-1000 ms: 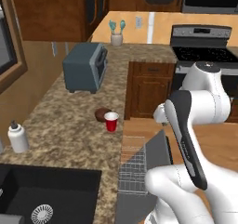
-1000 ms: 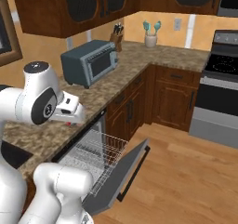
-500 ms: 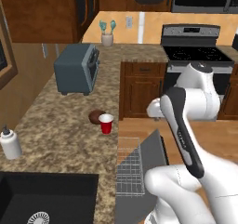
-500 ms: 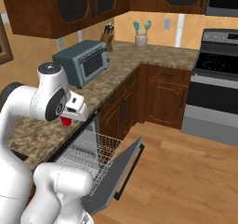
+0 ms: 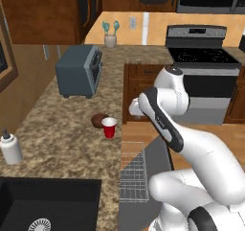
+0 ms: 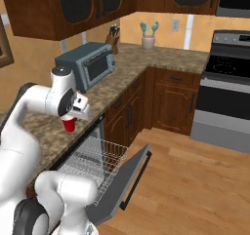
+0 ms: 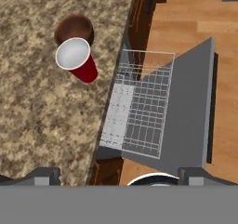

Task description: Pick up the cup and bowl from the counter, place them in the dishwasher, and close the dishwasher door.

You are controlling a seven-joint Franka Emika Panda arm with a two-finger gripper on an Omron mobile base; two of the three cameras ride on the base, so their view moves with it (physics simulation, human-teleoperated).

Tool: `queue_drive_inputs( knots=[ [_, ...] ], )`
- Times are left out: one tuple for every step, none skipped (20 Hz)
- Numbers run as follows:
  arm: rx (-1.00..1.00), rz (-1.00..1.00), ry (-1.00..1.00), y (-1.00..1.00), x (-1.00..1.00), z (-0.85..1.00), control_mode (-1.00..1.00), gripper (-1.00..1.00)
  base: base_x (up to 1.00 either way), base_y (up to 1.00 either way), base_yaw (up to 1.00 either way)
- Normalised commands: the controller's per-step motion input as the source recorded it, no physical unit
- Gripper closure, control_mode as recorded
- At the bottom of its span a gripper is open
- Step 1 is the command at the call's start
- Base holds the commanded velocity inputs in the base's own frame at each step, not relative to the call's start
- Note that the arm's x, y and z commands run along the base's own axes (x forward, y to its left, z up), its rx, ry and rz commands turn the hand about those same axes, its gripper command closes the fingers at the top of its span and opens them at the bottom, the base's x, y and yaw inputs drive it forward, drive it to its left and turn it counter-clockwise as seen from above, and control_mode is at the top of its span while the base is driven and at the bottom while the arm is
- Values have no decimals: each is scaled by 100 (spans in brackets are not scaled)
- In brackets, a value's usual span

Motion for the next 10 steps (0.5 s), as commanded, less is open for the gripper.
queue_drive_inputs(
  knots=[
    [1,0,11,50,88,-47,-100,-100,0,0,0],
    [2,0,10,46,84,-44,-100,-100,0,0,0],
    [3,0,9,45,84,-41,-100,-100,0,0,0],
    [2,0,8,45,84,-37,-100,-100,0,0,0],
    [2,0,8,45,82,-36,-100,-100,0,0,0],
    [4,0,10,46,82,-44,-100,-100,0,0,0],
    [4,0,9,53,79,-39,-100,-100,0,0,0],
    [3,0,9,49,77,-32,-100,-100,0,0,0],
    [0,0,8,42,70,-25,-100,-100,0,0,0],
    [0,0,10,36,65,-24,-100,-100,0,0,0]
  ],
)
